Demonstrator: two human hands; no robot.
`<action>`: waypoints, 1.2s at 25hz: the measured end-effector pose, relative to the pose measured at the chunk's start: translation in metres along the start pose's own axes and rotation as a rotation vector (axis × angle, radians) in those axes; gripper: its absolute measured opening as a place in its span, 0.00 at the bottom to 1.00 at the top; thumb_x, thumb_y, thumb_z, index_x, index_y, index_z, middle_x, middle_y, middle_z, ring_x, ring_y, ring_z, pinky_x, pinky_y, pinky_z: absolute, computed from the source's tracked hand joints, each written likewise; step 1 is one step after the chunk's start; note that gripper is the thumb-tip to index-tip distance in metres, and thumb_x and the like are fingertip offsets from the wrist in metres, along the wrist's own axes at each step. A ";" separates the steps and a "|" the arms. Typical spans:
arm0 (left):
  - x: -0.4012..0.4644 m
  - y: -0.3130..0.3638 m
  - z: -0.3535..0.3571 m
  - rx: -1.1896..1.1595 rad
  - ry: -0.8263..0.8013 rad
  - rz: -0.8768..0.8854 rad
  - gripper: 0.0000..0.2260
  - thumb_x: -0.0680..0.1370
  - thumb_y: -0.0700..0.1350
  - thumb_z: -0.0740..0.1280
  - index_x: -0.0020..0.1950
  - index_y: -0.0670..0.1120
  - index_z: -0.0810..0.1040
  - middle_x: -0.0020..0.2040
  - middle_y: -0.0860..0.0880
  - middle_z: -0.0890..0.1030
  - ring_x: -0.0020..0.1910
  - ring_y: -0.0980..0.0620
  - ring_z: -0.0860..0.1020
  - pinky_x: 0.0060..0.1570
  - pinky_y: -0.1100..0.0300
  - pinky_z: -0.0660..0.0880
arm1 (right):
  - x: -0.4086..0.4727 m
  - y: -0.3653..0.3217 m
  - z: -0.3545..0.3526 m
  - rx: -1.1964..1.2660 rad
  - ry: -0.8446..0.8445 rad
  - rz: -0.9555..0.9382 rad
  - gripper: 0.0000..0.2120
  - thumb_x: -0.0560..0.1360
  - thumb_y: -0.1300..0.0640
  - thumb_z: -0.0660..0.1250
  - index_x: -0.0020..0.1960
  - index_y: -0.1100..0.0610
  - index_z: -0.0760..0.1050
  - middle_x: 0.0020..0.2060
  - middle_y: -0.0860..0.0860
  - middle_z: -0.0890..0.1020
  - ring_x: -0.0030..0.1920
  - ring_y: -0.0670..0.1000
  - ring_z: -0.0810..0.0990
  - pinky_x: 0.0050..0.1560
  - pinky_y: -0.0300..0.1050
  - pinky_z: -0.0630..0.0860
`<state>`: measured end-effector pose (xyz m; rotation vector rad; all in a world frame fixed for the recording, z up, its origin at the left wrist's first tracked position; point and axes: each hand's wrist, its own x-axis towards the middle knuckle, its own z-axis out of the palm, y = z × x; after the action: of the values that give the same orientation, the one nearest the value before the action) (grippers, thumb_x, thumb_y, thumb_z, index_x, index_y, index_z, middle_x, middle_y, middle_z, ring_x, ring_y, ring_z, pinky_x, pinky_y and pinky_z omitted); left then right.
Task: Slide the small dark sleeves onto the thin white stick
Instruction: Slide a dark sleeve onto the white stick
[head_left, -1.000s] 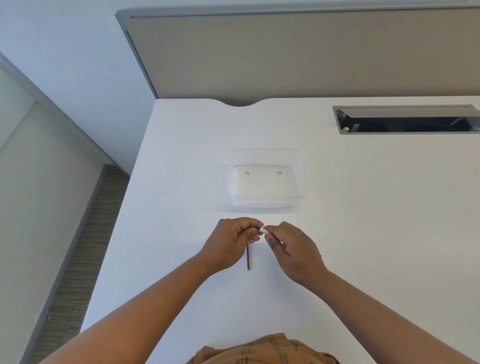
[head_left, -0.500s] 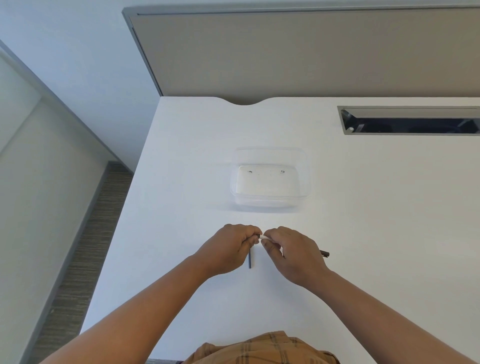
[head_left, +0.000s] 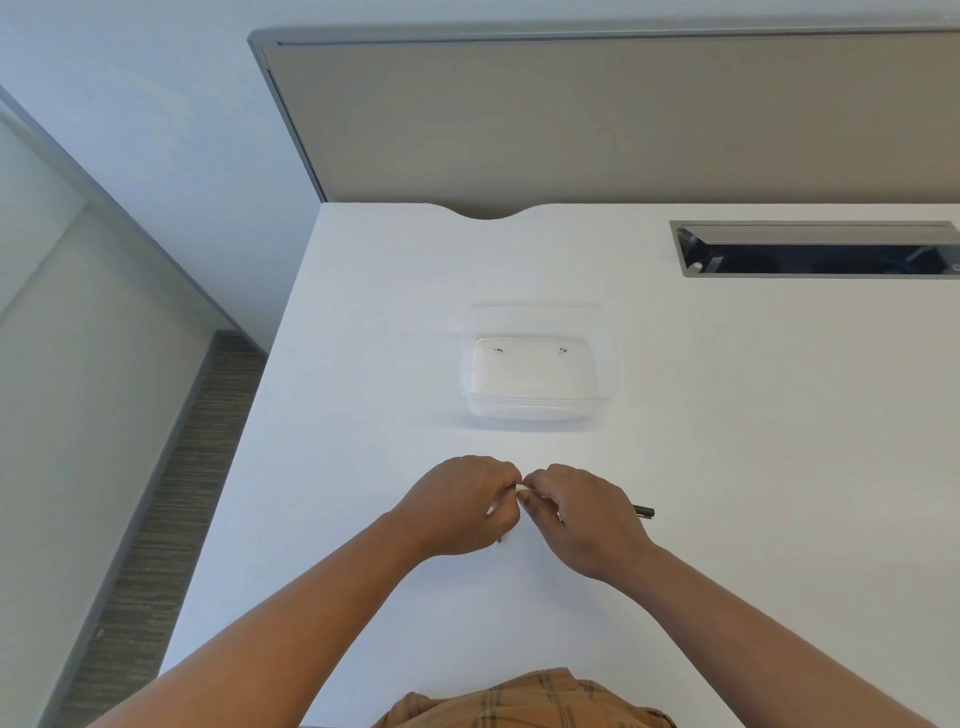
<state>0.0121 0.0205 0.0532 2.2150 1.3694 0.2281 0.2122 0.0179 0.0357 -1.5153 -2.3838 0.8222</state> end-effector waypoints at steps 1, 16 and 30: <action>0.001 0.001 0.000 0.028 -0.007 0.007 0.10 0.76 0.50 0.56 0.39 0.48 0.72 0.32 0.53 0.74 0.33 0.52 0.72 0.33 0.55 0.70 | -0.001 -0.001 0.000 -0.007 -0.002 -0.008 0.16 0.82 0.41 0.52 0.47 0.46 0.75 0.35 0.44 0.73 0.37 0.47 0.73 0.34 0.44 0.66; 0.006 0.017 0.003 -0.807 0.196 -0.290 0.08 0.81 0.46 0.62 0.50 0.51 0.82 0.42 0.51 0.85 0.43 0.53 0.84 0.42 0.63 0.78 | 0.000 -0.005 -0.003 0.547 0.094 0.069 0.09 0.85 0.51 0.58 0.60 0.42 0.75 0.43 0.45 0.85 0.39 0.45 0.82 0.40 0.38 0.77; 0.008 0.019 -0.002 -0.280 0.162 -0.075 0.08 0.84 0.52 0.59 0.56 0.54 0.78 0.46 0.59 0.74 0.46 0.55 0.76 0.46 0.50 0.77 | 0.007 -0.008 -0.036 0.829 -0.155 0.343 0.20 0.80 0.42 0.62 0.35 0.51 0.73 0.28 0.48 0.74 0.27 0.48 0.66 0.30 0.40 0.63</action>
<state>0.0302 0.0215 0.0631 1.9451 1.4064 0.5482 0.2191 0.0344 0.0689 -1.4999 -1.5065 1.7646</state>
